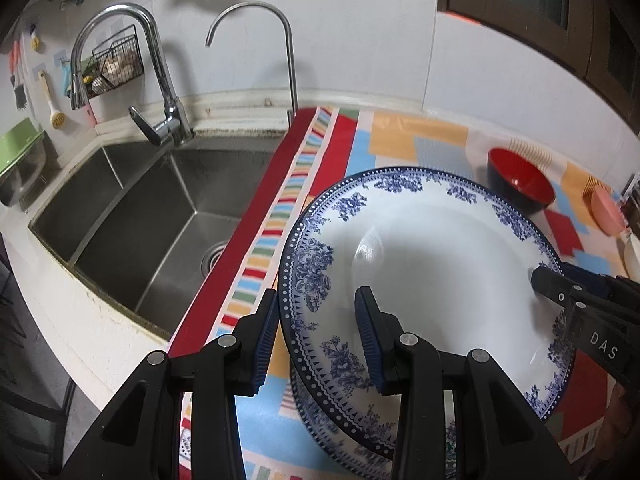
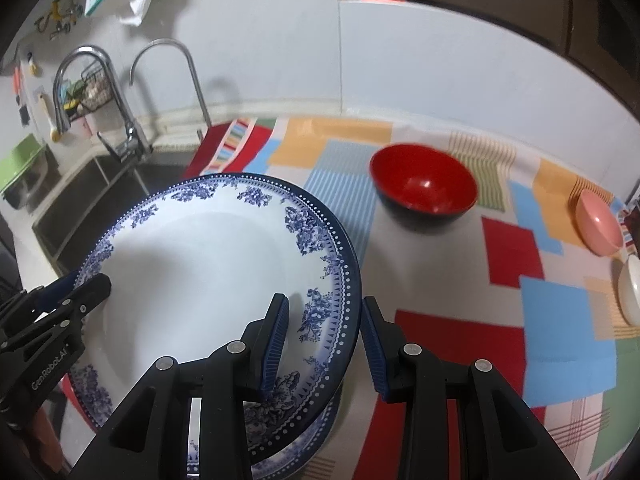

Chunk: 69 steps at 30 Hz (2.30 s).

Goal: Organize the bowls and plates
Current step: 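Lift the floral plate with both grippers and carry it over the plate stack, then lower the floral plate onto the plate stack and open both grippers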

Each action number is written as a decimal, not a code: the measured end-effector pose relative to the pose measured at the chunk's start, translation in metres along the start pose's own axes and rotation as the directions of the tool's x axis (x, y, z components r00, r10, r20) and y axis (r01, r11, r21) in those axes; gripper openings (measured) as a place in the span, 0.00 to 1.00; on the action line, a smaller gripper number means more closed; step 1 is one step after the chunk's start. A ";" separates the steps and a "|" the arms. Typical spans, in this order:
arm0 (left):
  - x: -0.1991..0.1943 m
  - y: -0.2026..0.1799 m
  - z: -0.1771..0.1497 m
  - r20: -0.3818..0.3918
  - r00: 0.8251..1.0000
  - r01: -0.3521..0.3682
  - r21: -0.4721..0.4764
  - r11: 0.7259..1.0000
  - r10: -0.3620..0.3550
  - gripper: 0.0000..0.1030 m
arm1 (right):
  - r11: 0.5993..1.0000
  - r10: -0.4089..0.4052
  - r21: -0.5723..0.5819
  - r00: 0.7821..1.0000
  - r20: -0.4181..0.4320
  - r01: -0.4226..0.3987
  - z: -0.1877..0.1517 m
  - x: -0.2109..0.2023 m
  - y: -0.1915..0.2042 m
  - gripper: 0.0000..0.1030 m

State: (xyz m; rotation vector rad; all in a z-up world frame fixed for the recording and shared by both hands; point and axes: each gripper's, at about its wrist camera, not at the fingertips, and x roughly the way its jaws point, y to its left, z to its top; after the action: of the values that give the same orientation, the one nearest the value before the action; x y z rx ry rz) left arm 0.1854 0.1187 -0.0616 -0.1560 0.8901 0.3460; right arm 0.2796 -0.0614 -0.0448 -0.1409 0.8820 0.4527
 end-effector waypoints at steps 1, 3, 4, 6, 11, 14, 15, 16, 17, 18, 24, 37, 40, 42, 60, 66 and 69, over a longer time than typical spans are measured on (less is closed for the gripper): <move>0.002 0.001 -0.001 -0.010 1.000 0.000 0.004 1.000 0.001 0.37 | 1.000 0.000 -0.001 1.000 -0.013 0.000 -0.002 0.002 0.002 0.36; 0.004 0.002 -0.004 -0.023 1.000 -0.003 0.013 1.000 0.004 0.37 | 1.000 0.000 -0.007 0.999 -0.032 0.000 -0.005 0.006 0.004 0.36; 0.005 0.002 -0.005 -0.030 1.000 -0.004 0.018 1.000 0.004 0.37 | 1.000 -0.001 -0.009 0.999 -0.044 0.000 -0.006 0.008 0.005 0.36; 0.008 0.002 -0.007 -0.046 0.999 -0.002 0.025 1.000 0.003 0.37 | 1.000 -0.001 -0.013 0.998 -0.066 0.000 -0.009 0.012 0.007 0.37; 0.013 0.002 -0.013 -0.080 0.997 0.009 0.044 0.999 -0.006 0.37 | 1.000 -0.009 -0.014 0.994 -0.112 0.008 -0.016 0.018 0.008 0.37; 0.015 0.001 -0.016 -0.097 0.995 0.011 0.058 0.998 -0.006 0.37 | 1.000 -0.011 -0.008 0.990 -0.140 0.010 -0.019 0.021 0.008 0.37; 0.016 0.001 -0.017 -0.102 0.995 0.012 0.060 0.998 -0.006 0.37 | 1.000 -0.011 -0.008 0.989 -0.149 0.010 -0.020 0.023 0.008 0.37; 0.017 0.001 -0.018 -0.107 0.994 0.014 0.063 0.998 -0.007 0.37 | 1.000 -0.011 -0.008 0.988 -0.157 0.010 -0.021 0.024 0.008 0.37; 0.017 0.000 -0.019 -0.112 0.994 0.015 0.066 0.998 -0.008 0.37 | 1.000 -0.011 -0.007 0.986 -0.165 0.010 -0.022 0.024 0.008 0.37; 0.018 0.000 -0.020 -0.119 0.993 0.017 0.071 0.997 -0.008 0.37 | 1.000 -0.013 -0.008 0.985 -0.172 0.012 -0.023 0.025 0.008 0.37; 0.023 -0.001 -0.024 -0.151 0.988 0.028 0.089 0.996 -0.014 0.37 | 1.000 -0.023 -0.013 0.978 -0.210 0.020 -0.028 0.029 0.008 0.37; 0.032 -0.002 -0.028 -0.202 0.979 0.042 0.080 0.996 -0.025 0.38 | 0.998 -0.050 -0.046 0.967 -0.250 0.040 -0.029 0.034 0.010 0.37; 0.033 -0.002 -0.027 -0.207 0.978 0.041 0.082 0.996 -0.023 0.38 | 0.998 -0.050 -0.049 0.965 -0.257 0.039 -0.029 0.035 0.011 0.38; 0.033 -0.002 -0.028 -0.210 0.978 0.041 0.079 0.996 -0.023 0.38 | 0.998 -0.046 -0.046 0.963 -0.266 0.035 -0.029 0.037 0.010 0.39; 0.019 -0.008 -0.018 -0.125 0.992 0.016 0.100 0.995 -0.003 0.57 | 0.999 -0.011 -0.049 0.974 -0.228 0.000 -0.026 0.035 0.006 0.51; 0.015 -0.013 -0.013 -0.107 0.994 0.022 0.109 0.994 -0.010 0.58 | 0.999 -0.013 -0.044 0.980 -0.199 0.004 -0.025 0.028 0.002 0.51; 0.013 -0.016 -0.009 -0.097 0.995 0.028 0.113 0.993 -0.017 0.58 | 0.999 -0.013 -0.040 0.983 -0.182 0.006 -0.024 0.024 -0.002 0.51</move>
State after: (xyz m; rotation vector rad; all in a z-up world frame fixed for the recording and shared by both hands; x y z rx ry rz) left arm 0.1917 0.1041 -0.0777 -0.0770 0.9997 0.2679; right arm 0.2764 -0.0624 -0.0788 -0.2255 1.0518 0.4530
